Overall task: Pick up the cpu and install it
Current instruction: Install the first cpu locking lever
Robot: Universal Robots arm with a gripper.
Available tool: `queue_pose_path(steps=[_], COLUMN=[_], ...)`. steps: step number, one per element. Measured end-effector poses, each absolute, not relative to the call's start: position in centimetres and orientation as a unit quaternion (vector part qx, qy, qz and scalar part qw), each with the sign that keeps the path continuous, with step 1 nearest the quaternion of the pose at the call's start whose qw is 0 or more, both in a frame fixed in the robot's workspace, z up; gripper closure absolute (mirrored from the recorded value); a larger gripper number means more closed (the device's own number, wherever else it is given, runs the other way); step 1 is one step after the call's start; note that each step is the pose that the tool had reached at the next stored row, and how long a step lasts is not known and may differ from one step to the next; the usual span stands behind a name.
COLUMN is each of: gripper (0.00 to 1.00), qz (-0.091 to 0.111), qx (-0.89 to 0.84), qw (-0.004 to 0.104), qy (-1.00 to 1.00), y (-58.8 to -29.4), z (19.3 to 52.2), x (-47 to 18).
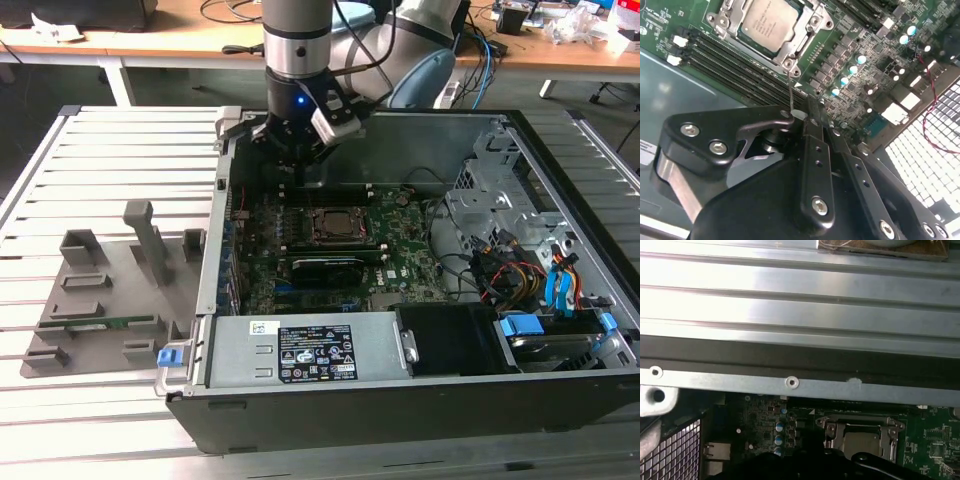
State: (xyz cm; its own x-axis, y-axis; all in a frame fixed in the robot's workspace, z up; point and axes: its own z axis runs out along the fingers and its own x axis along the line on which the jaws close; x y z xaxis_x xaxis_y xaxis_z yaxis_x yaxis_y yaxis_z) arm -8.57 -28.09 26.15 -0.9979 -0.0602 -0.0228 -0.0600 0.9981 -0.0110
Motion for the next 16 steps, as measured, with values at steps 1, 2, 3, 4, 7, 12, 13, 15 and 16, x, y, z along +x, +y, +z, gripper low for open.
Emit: queue_pose_path(steps=[1,2,3,4,7,12,13,15,16], gripper=[0.89,0.89,0.89,0.89,0.89,0.89,0.89,0.89,0.89], qz=[-0.005,-0.005,-0.005,-0.005,-0.006,-0.006,-0.006,-0.006,-0.006], qx=[-0.03,-0.03,-0.03,-0.03,-0.03,-0.03,-0.03,-0.03,-0.03], qw=[0.012,0.012,0.012,0.012,0.012,0.012,0.012,0.012,0.012], qy=[0.999,0.999,0.999,0.999,0.999,0.999,0.999,0.999,0.999], y=[-28.1,-28.1,-28.1,-28.1,-28.1,-28.1,-28.1,-28.1,-28.1], z=[26.1,26.1,26.1,26.1,26.1,26.1,26.1,26.1,26.1], x=[-8.5,-8.4,-8.3,-8.3,-8.0,-7.3,-7.2,-6.8,-6.7])
